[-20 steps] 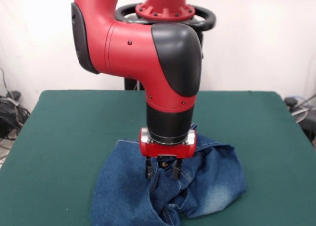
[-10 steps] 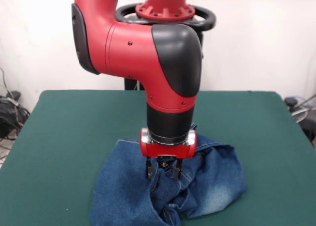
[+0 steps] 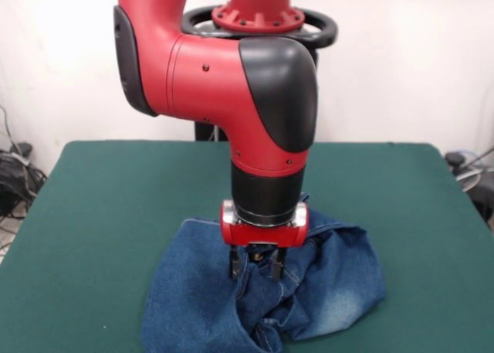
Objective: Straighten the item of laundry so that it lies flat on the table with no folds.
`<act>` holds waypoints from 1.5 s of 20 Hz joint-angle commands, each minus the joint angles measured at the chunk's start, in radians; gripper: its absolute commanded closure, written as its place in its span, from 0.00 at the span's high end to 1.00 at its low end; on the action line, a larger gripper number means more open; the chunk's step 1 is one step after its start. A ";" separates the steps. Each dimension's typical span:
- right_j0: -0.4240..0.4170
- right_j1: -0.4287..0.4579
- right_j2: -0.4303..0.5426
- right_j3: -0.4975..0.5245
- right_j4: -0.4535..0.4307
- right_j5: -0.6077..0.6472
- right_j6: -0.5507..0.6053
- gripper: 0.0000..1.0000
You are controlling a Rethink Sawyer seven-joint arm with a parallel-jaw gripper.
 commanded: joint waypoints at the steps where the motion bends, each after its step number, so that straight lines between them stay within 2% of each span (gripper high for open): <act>1: 0.032 0.029 0.046 0.006 0.053 -0.051 0.238 1.00; 9: 0.050 0.030 0.040 -0.002 0.062 -0.043 0.256 1.00; 17: 0.103 -0.075 0.003 0.030 0.087 0.067 0.292 1.00; 20: 0.119 -0.081 -0.014 0.021 0.096 0.085 0.298 1.00; 30: 0.096 -0.089 -0.014 0.016 0.113 0.102 0.247 1.00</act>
